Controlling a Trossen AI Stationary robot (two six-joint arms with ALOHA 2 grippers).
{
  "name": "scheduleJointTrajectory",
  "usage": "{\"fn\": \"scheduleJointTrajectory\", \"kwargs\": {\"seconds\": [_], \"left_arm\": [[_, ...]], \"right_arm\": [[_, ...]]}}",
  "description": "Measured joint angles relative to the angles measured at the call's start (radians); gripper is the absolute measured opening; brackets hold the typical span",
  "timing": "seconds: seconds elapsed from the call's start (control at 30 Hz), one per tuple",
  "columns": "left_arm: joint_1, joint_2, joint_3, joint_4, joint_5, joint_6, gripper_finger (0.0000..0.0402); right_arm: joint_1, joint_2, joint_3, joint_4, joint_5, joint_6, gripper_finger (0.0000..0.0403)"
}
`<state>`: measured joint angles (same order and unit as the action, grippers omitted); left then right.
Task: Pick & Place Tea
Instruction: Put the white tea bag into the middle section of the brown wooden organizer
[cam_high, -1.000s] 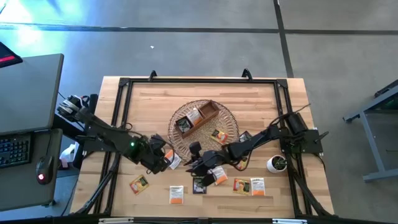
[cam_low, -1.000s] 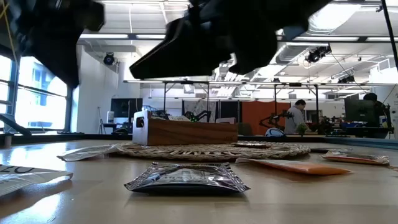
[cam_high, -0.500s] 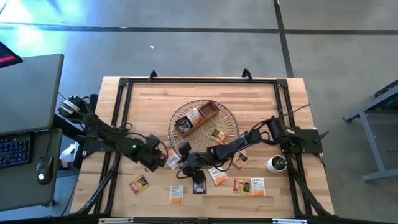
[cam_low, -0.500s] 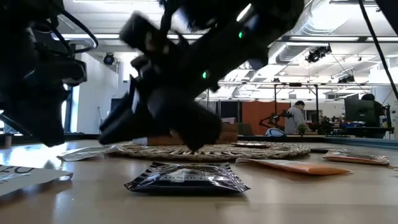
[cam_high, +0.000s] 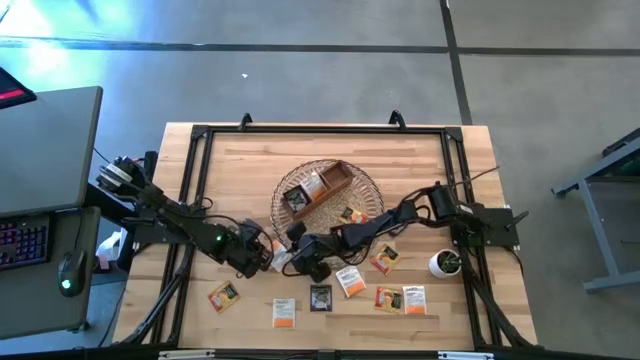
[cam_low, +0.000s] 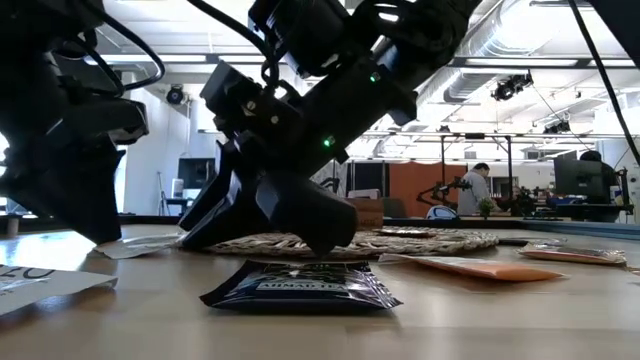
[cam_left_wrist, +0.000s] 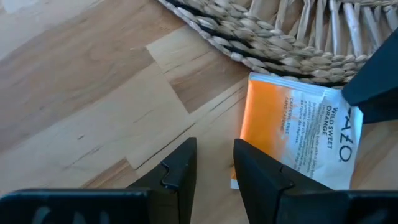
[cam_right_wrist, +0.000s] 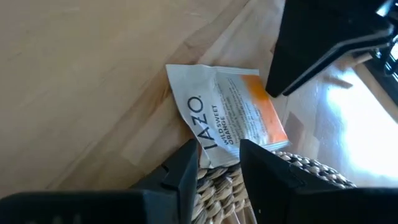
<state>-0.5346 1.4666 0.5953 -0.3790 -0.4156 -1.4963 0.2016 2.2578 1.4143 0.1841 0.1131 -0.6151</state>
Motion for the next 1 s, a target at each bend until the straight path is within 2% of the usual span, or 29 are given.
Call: {"fn": "scheduleJointTrajectory", "kwargs": {"seconds": [0.3, 0.5, 0.73, 0.87, 1.0], "left_arm": [[-0.002, 0.001, -0.001, 0.04, 0.014, 0.018, 0.0106], [-0.004, -0.052, 0.026, -0.009, 0.074, 0.072, 0.0106], [-0.002, -0.16, 0.09, -0.027, 0.073, 0.255, 0.0106], [-0.002, -0.17, 0.109, -0.019, 0.136, 0.362, 0.0106], [-0.002, -0.171, 0.114, -0.015, 0.15, 0.423, 0.0106]], "right_arm": [[0.003, 0.0, -0.003, 0.006, -0.016, -0.047, 0.0008], [0.032, -0.034, -0.004, -0.058, 0.041, -0.073, 0.001], [0.111, -0.194, -0.004, -0.226, 0.094, -0.175, 0.0003], [0.153, -0.326, -0.003, -0.355, 0.032, -0.21, 0.0002], [0.16, -0.447, -0.005, -0.48, -0.12, -0.148, 0.0001]]}}
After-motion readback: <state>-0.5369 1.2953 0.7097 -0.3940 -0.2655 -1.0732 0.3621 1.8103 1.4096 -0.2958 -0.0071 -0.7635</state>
